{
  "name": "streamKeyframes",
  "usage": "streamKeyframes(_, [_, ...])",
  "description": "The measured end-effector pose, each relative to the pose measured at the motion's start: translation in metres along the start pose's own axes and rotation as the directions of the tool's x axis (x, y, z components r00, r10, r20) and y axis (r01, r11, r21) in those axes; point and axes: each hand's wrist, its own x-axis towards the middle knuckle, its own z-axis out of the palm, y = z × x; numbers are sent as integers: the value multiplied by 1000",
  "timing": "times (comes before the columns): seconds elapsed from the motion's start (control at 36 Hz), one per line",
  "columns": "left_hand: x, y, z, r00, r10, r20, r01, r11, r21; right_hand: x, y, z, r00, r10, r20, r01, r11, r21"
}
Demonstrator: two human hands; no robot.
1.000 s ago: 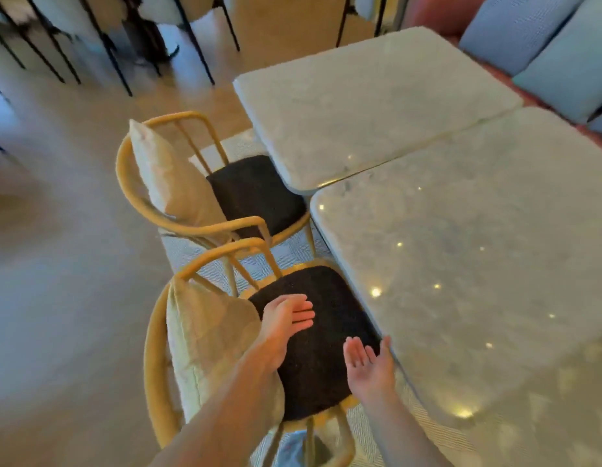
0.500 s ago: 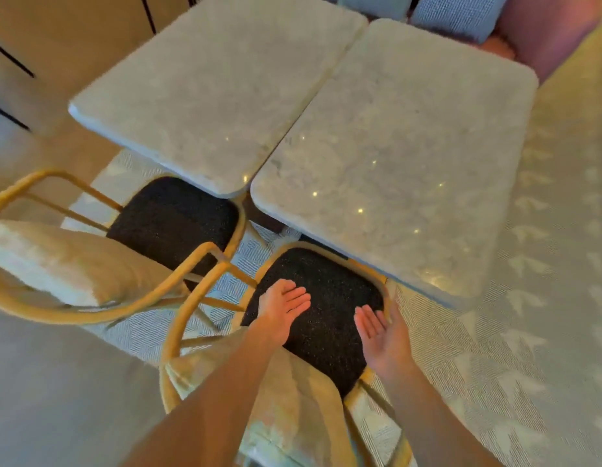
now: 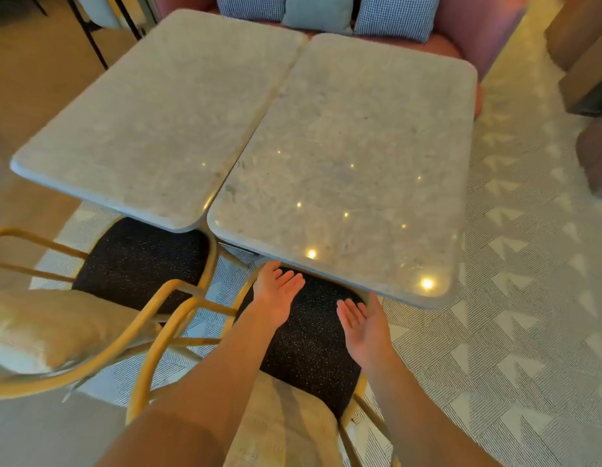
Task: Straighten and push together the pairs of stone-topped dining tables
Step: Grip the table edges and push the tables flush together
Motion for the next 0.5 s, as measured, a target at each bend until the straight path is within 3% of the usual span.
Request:
streamKeyframes(0.19, [49, 28, 9, 999, -40, -19, 40, 999, 22, 36, 5, 29, 999, 34, -8, -34, 998, 46])
streamKeyframes(0.5, [118, 75, -1, 999, -49, -19, 47, 994, -99, 101, 28, 48, 984, -165, -64, 174, 968, 182])
